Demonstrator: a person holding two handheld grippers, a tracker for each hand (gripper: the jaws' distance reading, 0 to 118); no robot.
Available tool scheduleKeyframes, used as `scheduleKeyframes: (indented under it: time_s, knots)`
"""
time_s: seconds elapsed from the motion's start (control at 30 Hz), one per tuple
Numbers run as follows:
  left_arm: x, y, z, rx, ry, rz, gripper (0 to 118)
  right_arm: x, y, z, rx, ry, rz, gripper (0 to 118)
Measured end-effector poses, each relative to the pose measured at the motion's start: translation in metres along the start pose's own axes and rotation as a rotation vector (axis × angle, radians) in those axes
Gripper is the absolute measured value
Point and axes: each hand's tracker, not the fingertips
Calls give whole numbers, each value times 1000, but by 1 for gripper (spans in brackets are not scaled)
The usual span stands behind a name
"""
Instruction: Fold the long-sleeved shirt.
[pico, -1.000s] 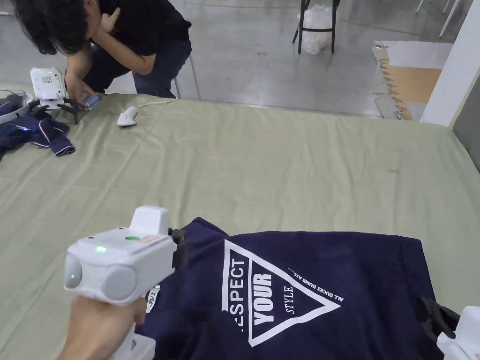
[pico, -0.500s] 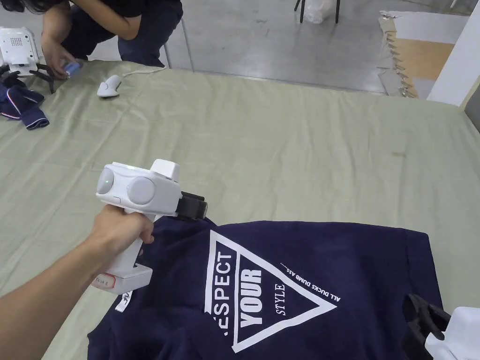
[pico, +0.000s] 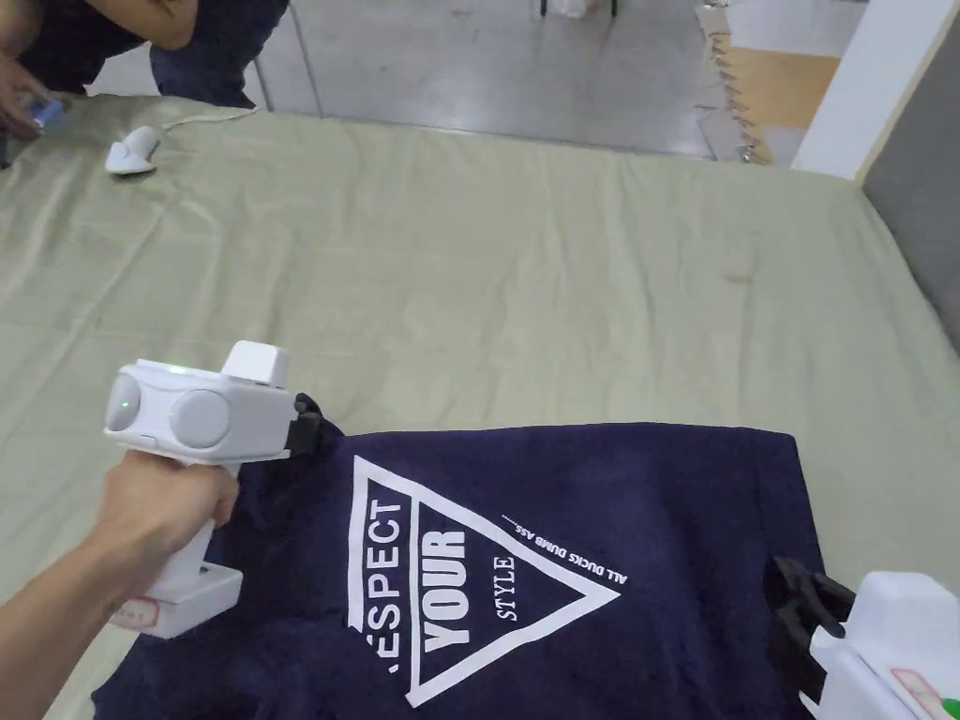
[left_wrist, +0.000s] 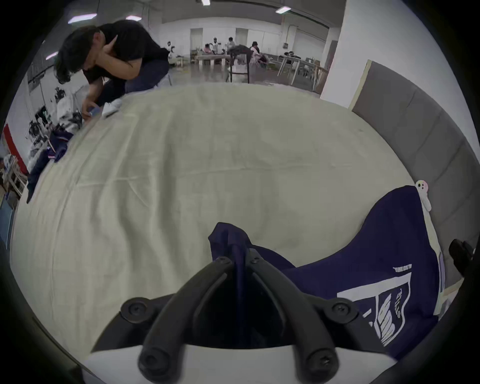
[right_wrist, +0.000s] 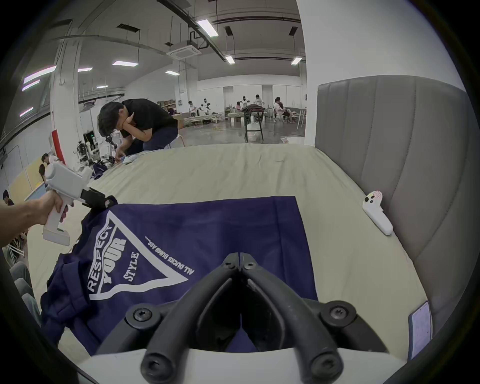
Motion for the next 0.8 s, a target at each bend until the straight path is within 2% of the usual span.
scheduleKeyframes:
  time_s: [0.1,0.13,0.2,0.23,0.3,0.37,0.43,0.47,0.5,0.57,0.6,0.67,0.7,0.73,0.8]
  knots:
    - [-1,-3,-7,-30,0,35,11,22,22,-26,-2,5,-25,0]
    - [0,-5,-11,-35,3,38,11,32,32,-42,-18,3,-24,19]
    - [1,-7,-16,-37,2,52,11,49,52,-79,-109,-19,-44,93]
    - [0,-4,-16,-31,2,58,11,64,58,-92,-63,24,-88,118]
    - [0,-4,-16,-37,-3,73,11,88,71,-126,-134,-48,-87,115]
    - [-1,-4,-17,-31,-9,51,11,90,80,-162,-193,-18,-129,115]
    - [-1,-6,-17,-27,-13,53,10,100,82,-188,-238,50,-224,112]
    - [-1,-6,-16,-24,-18,53,10,98,85,-191,-262,50,-253,107]
    - [-6,-6,-19,-19,-26,75,10,99,85,-199,-278,65,-285,97]
    - [-9,-6,-19,-17,-41,97,10,98,82,-211,-315,112,-315,62]
    - [-10,-6,-19,-17,-47,105,10,96,80,-217,-333,140,-298,47]
    - [-17,-4,-20,-24,-68,129,11,87,77,-220,-358,109,-193,19]
    - [-19,-3,-20,-26,-78,149,11,86,76,-218,-342,141,-197,10]
    - [-22,-3,-20,-30,-94,172,11,83,76,-213,-324,152,-229,9]
    - [-29,-1,-19,-30,-118,206,11,81,77,-198,-273,129,-242,8]
